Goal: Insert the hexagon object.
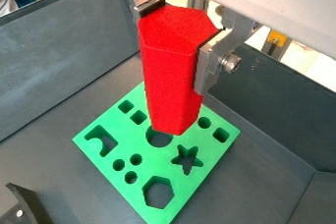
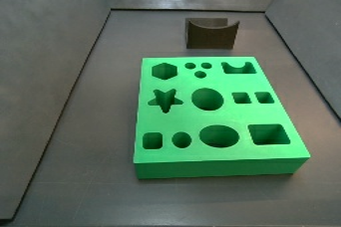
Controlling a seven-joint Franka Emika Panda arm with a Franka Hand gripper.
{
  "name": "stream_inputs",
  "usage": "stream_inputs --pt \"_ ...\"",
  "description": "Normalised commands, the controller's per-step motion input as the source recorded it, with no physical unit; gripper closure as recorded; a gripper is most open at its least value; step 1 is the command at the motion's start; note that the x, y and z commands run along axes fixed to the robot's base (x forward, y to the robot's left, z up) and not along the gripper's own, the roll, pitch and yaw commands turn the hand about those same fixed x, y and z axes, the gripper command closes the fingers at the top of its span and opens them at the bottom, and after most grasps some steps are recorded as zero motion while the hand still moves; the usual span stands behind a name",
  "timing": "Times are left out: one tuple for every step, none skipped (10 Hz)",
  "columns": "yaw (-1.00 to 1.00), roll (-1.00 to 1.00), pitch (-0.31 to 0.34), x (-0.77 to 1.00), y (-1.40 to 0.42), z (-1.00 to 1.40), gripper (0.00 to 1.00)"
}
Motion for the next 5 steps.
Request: stream_inputs --pt "0.01 0.05 -0.004 0.0 -0.03 -1.0 1.0" --pt "0.0 0.05 -0.006 0.0 0.0 -1.0 1.0" --pt "0.0 0.05 -0.004 0.0 0.0 -1.0 1.0" --pt "0.0 0.06 -0.006 0.0 0.0 -1.0 1.0" --pt "0.0 0.11 -0.001 0.01 0.04 -1.0 1.0"
